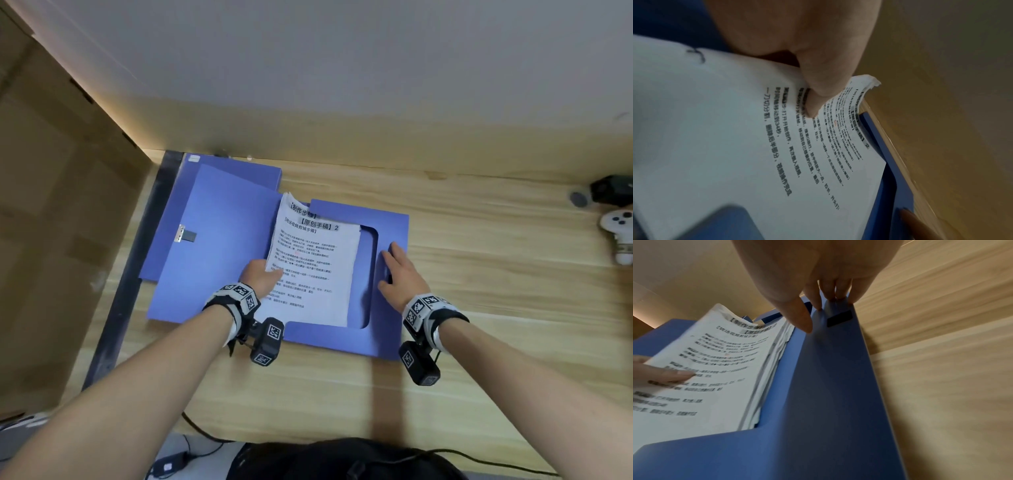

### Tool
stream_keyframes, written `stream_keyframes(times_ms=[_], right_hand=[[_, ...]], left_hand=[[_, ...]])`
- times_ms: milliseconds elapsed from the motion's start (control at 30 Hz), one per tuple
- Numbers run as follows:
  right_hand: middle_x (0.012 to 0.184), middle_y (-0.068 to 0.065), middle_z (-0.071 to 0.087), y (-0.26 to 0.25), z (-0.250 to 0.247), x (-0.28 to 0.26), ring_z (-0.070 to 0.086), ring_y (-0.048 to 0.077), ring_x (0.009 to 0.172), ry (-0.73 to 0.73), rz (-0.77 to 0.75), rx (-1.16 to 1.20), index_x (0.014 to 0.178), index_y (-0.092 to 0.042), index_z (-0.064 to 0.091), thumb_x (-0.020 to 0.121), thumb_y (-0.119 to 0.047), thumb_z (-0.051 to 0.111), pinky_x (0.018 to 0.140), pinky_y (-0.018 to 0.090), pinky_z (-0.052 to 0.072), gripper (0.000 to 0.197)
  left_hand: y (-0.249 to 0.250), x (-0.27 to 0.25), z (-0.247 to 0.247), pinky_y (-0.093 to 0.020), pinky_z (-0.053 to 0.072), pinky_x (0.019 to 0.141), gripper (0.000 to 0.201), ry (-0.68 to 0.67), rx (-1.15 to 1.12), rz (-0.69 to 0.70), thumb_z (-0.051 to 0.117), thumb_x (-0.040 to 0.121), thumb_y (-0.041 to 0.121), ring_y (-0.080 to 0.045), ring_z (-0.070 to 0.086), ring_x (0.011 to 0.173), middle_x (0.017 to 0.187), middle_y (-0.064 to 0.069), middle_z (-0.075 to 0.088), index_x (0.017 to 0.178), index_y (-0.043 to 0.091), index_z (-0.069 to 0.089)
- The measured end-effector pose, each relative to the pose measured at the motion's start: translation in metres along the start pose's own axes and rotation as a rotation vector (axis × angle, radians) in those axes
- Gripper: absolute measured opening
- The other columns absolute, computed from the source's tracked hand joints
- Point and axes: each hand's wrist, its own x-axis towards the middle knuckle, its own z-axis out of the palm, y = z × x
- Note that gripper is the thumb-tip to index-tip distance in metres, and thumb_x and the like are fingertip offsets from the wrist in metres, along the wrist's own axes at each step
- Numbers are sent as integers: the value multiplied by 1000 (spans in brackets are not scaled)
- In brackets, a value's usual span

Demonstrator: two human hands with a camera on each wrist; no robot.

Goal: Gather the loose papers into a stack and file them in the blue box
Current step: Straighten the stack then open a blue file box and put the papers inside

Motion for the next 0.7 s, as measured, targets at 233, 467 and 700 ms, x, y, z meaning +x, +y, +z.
stream_keyframes(times_ms=[233,467,700], right_hand=[[165,2,1,0,-1,-1,2,16,152,8,-2,25,153,-13,21,88,-16,51,118,29,16,72],[165,1,-2,1,2,-6,-1,16,152,50,-42,-3,153,-27,22,89,-20,48,110,34,35,70],[162,19,5,-12,9,-8,4,37,150,78,-119,-266,126,-26,55,93,-31,42,105,40,40,37]], left_hand=[[25,-1,54,-41,57,87,32,50,-197,-40,59,79,15,-27,68,94,105,-5,72,110,11,66],[29,5,57,-28,46,68,32,257,-164,22,56,88,11,-21,62,82,102,4,65,120,17,53],[21,10,73,-35,53,86,29,202,-179,-21,52,89,8,-29,65,103,117,-8,69,116,11,60]])
